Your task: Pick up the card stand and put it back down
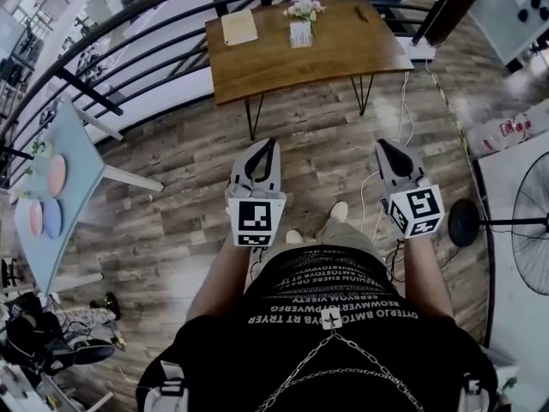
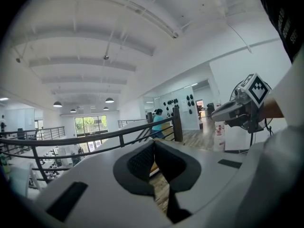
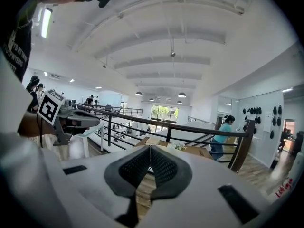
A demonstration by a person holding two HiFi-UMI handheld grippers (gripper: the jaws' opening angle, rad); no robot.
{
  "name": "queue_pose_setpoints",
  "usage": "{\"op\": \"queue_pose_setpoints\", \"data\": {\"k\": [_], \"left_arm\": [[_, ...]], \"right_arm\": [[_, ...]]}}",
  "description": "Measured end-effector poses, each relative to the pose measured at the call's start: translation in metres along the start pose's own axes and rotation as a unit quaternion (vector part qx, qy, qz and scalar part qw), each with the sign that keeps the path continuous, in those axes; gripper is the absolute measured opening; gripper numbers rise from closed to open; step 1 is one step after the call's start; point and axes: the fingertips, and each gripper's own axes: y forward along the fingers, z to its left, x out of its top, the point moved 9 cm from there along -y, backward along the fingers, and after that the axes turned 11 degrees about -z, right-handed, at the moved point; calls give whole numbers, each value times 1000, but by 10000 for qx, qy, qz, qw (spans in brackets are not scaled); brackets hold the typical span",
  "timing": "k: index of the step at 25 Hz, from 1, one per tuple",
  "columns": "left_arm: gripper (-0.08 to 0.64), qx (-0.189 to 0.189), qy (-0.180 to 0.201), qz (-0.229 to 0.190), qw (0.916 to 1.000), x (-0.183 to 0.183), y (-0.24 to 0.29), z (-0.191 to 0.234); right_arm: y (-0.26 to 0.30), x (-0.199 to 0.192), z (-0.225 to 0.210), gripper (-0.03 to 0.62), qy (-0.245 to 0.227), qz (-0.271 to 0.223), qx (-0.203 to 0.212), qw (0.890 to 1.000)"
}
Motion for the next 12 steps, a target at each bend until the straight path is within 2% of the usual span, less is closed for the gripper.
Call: {"op": "queue_pose_setpoints", "data": {"k": [9, 12], "left_arm": [[28, 203, -100, 67, 9997, -9, 4, 13], [28, 246, -23, 109, 9996, -11, 10, 15]], "right_arm": [[18, -6, 3, 15, 37, -8, 158, 9999], [22, -12, -4, 15, 101, 39, 107, 9999]]}}
